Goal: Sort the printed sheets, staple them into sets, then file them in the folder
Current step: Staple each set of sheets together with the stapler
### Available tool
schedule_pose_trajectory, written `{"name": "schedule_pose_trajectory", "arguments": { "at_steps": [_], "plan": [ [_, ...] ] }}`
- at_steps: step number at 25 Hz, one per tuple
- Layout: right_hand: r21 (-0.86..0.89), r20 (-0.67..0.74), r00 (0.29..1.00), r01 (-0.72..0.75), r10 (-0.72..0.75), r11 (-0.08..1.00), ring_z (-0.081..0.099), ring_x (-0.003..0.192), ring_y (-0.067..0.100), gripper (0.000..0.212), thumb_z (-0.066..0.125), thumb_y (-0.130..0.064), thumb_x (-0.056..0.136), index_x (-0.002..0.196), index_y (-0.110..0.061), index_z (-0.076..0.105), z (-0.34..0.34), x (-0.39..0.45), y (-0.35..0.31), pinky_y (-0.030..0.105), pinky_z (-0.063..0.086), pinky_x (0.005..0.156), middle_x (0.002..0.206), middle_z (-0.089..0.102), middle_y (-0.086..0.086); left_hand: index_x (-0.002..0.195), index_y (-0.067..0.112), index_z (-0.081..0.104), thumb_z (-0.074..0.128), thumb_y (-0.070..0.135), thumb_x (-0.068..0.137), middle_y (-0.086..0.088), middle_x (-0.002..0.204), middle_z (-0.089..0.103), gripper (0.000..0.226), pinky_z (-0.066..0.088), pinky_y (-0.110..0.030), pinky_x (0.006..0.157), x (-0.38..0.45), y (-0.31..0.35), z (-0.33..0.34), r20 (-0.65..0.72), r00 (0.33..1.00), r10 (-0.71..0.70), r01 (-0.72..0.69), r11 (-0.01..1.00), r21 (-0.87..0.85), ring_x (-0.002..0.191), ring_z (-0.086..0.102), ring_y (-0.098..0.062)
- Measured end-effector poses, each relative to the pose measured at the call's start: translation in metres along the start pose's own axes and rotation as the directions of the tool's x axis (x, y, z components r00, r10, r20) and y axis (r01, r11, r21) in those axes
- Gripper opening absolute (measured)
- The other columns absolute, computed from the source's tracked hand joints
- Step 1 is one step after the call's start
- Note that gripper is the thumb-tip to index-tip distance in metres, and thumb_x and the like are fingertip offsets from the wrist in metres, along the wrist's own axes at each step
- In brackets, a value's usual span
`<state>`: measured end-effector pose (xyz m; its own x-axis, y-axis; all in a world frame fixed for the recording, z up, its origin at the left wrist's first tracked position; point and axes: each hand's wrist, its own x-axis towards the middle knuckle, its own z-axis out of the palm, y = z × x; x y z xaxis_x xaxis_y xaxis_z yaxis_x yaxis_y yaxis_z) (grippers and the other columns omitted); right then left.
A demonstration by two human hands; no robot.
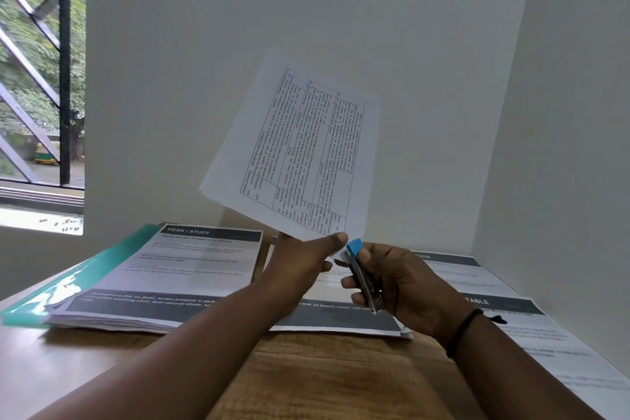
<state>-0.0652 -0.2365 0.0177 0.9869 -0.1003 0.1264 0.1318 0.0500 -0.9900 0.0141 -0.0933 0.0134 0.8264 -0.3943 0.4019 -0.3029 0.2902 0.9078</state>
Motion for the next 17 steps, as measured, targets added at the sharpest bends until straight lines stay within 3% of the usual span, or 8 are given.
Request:
{"name": "schedule_pose_trajectory", "arguments": {
  "at_steps": [5,11,17],
  "plan": [
    [0.018,-0.057,0.998,-0.003,0.004,1.0,0.067,0.069,0.018,0.029,0.063,-0.025,0.076,0.095,-0.003,0.066,0.004,0.002,0.001,0.029,0.057,0.062,0.074,0.065,0.011,0.137,0.02,0.045,0.069,0.014,0.087,-0.001,0.13,0.058,0.056,0.051,-0.021,0.067,0.003,-0.004,-0.002,0.012,0.997,-0.076,0.077,0.992,-0.1,0.105,0.06,-0.016],
    [-0.003,-0.164,0.986,-0.033,0.032,0.999,0.064,0.064,0.016,0.016,0.055,-0.015,0.094,0.089,-0.004,0.066,0.012,0.008,0.003,0.027,0.054,0.057,0.068,0.063,0.009,0.12,0.026,0.047,0.069,0.01,0.086,0.0,0.119,0.059,0.044,0.051,-0.02,0.065,0.007,-0.009,-0.002,-0.009,0.995,-0.095,0.092,0.983,-0.16,0.095,0.059,-0.015],
    [-0.001,-0.234,0.971,-0.042,0.04,0.999,0.061,0.058,0.016,0.019,0.055,-0.016,0.095,0.095,0.0,0.065,0.016,0.011,0.008,0.028,0.051,0.056,0.072,0.062,0.014,0.132,0.016,0.05,0.07,0.011,0.086,-0.006,0.125,0.06,0.051,0.051,-0.02,0.062,0.011,-0.016,-0.004,-0.022,0.99,-0.142,0.135,0.974,-0.182,0.099,0.059,-0.017]
  ]
}}
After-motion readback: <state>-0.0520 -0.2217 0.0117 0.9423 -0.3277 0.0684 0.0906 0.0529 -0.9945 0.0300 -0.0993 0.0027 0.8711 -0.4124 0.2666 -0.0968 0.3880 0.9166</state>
